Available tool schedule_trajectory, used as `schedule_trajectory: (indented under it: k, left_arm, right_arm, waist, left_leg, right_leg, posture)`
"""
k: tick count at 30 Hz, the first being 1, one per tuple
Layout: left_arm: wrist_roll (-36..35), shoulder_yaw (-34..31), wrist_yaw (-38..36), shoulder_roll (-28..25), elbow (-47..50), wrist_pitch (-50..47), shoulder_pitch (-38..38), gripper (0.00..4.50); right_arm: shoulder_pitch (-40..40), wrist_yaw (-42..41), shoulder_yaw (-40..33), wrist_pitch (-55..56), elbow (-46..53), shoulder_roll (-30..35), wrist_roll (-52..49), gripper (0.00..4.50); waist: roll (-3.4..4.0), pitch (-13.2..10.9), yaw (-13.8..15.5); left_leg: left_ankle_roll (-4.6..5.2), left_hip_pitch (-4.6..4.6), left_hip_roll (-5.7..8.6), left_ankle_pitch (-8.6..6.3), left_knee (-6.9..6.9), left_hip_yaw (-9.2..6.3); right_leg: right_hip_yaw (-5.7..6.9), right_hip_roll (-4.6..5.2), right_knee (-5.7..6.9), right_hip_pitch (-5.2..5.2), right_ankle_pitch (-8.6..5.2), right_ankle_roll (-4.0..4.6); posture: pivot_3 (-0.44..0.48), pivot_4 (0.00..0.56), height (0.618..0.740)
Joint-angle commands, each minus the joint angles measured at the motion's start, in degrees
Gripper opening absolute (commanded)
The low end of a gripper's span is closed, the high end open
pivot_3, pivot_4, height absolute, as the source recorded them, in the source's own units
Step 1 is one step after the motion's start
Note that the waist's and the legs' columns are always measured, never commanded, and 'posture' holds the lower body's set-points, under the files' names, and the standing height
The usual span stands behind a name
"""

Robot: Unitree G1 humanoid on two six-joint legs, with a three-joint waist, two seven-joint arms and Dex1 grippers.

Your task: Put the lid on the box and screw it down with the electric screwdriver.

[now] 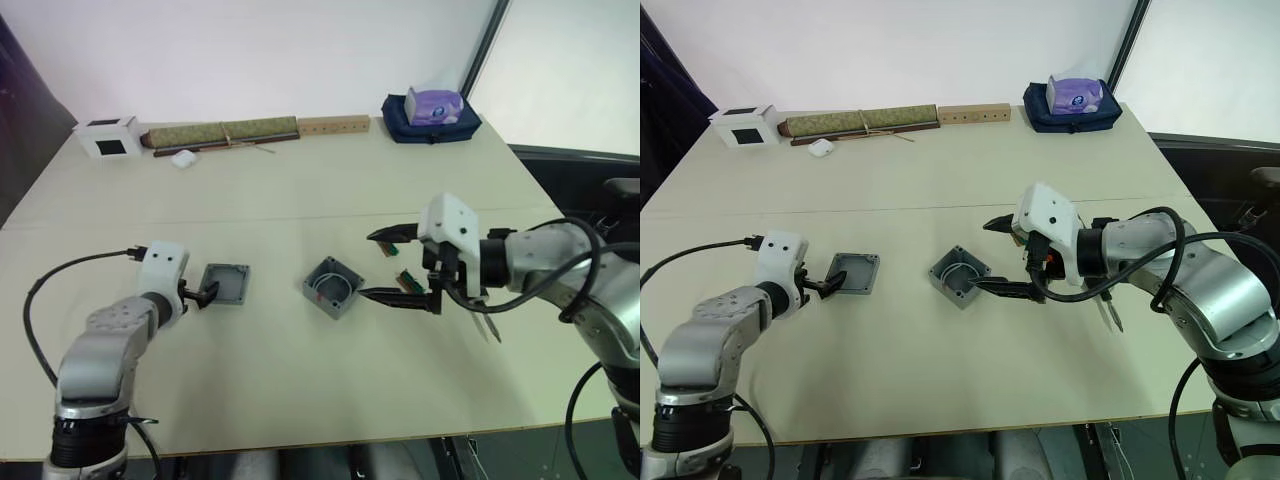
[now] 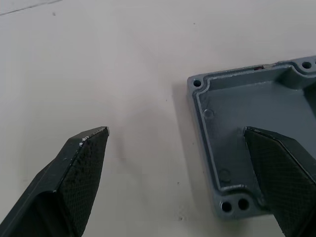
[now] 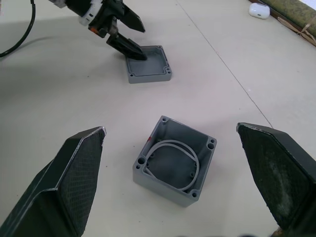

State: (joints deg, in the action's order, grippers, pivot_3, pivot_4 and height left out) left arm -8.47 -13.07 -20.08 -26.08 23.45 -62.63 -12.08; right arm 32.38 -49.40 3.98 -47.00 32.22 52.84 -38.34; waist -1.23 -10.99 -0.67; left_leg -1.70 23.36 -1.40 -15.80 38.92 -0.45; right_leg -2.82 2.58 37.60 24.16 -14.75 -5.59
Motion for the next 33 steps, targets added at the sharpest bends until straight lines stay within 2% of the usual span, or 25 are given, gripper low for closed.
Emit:
schedule_trajectory:
  k: [1, 2, 8, 9, 10, 12, 17, 21, 27, 31, 33]
  left_arm:
    - [-1.3, -1.1, 0.6, 1.1, -2.1, 0.9, 0.7, 3.99]
    - [-1.9, -1.4, 0.5, 1.4, -2.3, 0.7, 0.6, 3.83]
    - [-4.8, -2.6, 1.2, 1.5, -1.0, -2.7, -0.4, 1.3]
    - [-5.1, -2.8, 1.5, 1.5, -0.6, -3.2, -0.5, 1.06]
    - [-5.4, -3.2, 1.8, 1.5, -0.3, -3.9, -0.9, 0.5]
    - [-5.8, -3.8, 2.3, 1.5, 0.2, -4.9, -1.5, 0.02]
    - [-7.3, -5.1, 3.3, 1.6, 0.9, -5.6, -4.6, 0.02]
    - [-14.3, -5.8, -1.1, 8.2, 3.4, 10.7, -15.3, 0.02]
    - [-16.6, -0.8, -2.9, 12.1, 0.1, 18.0, -18.7, 0.02]
    - [-16.5, 3.2, -4.2, 13.1, -2.3, 21.7, -19.6, 0.02]
    - [-16.9, 4.6, -5.0, 13.1, -2.4, 22.6, -19.3, 0.02]
  right_arm:
    - [0.3, 0.0, -2.0, 0.2, 1.3, 0.4, 0.3, 4.5]
    - [0.2, 0.0, -2.2, 0.1, 1.4, 0.5, 0.2, 4.5]
    - [-1.1, 0.1, -3.4, -0.5, 2.4, 1.1, -0.2, 4.5]
    - [-1.3, 0.1, -3.6, -0.6, 2.5, 1.2, -0.3, 4.5]
    - [-1.6, 0.2, -3.8, -0.8, 2.7, 1.2, -0.5, 4.5]
    - [-1.9, 0.3, -4.1, -1.2, 2.8, 1.1, -0.7, 4.5]
    - [-2.6, 1.3, -4.5, -2.6, 2.9, 0.3, -1.1, 4.5]
    - [-0.5, 14.1, -10.1, -14.3, -2.1, -11.7, -12.5, 4.5]
    - [4.1, 29.8, -15.8, -26.5, -7.9, -24.2, -24.0, 4.5]
    - [6.6, 41.4, -19.4, -28.9, -12.0, -32.7, -32.0, 4.5]
    - [7.2, 45.9, -20.1, -29.2, -13.1, -34.8, -35.1, 4.5]
  waist:
    - [0.01, 0.0, 0.0]
    - [0.02, 0.0, 0.0]
    - [0.02, 0.0, -0.1]
    - [0.02, 0.0, -0.1]
    - [0.02, 0.0, -0.2]
    - [0.02, 0.0, -0.2]
    - [0.01, 0.0, -0.1]
    - [-0.21, 0.0, 0.6]
    - [0.0, 0.1, 0.2]
    - [0.01, 0.1, -0.3]
    - [0.02, 0.1, -0.3]
  left_leg:
    - [0.0, 0.0, 0.0, 0.0, 0.0, 0.0]
    - [0.0, 0.0, 0.0, 0.0, 0.0, 0.0]
    - [0.0, -0.02, -0.01, 0.0, 0.0, -0.01]
    - [0.0, -0.02, -0.01, 0.0, 0.0, -0.01]
    - [0.0, -0.03, -0.02, 0.0, 0.0, -0.01]
    - [0.0, -0.03, -0.02, 0.0, -0.01, -0.01]
    - [0.0, -0.01, -0.01, 0.0, 0.0, -0.02]
    - [-0.02, 0.07, -0.01, 0.01, 0.04, -0.12]
    - [-0.05, 0.04, 0.09, 0.03, 0.06, 0.15]
    - [-0.05, 0.08, 0.04, 0.02, 0.02, 0.06]
    - [-0.05, 0.08, 0.02, 0.02, 0.0, 0.04]
  right_leg:
    - [0.0, 0.0, 0.0, 0.0, 0.0, 0.0]
    - [0.0, -0.01, 0.0, 0.0, 0.0, 0.0]
    - [0.0, -0.02, 0.0, -0.01, 0.0, 0.0]
    - [0.0, -0.03, 0.0, -0.01, 0.0, 0.0]
    - [0.0, -0.04, 0.0, -0.01, 0.0, 0.0]
    - [0.0, -0.04, 0.01, -0.01, 0.0, 0.0]
    - [0.01, -0.04, 0.0, -0.01, 0.0, 0.0]
    - [0.08, -0.04, 0.0, -0.02, 0.01, 0.01]
    - [-0.15, 0.1, -0.13, -0.03, 0.12, 0.0]
    - [-0.1, -0.05, -0.1, 0.03, 0.14, -0.03]
    - [-0.1, -0.09, -0.09, 0.04, 0.14, -0.03]
  posture:
    - [0.0, 0.15, 0.74]
    - [0.0, 0.15, 0.74]
    - [0.0, 0.15, 0.74]
    - [0.0, 0.15, 0.74]
    - [0.0, 0.15, 0.74]
    - [0.0, 0.15, 0.74]
    - [0.0, 0.15, 0.74]
    - [0.0, 0.15, 0.74]
    - [0.0, 0.15, 0.74]
    - [0.0, 0.15, 0.74]
    - [0.0, 0.15, 0.74]
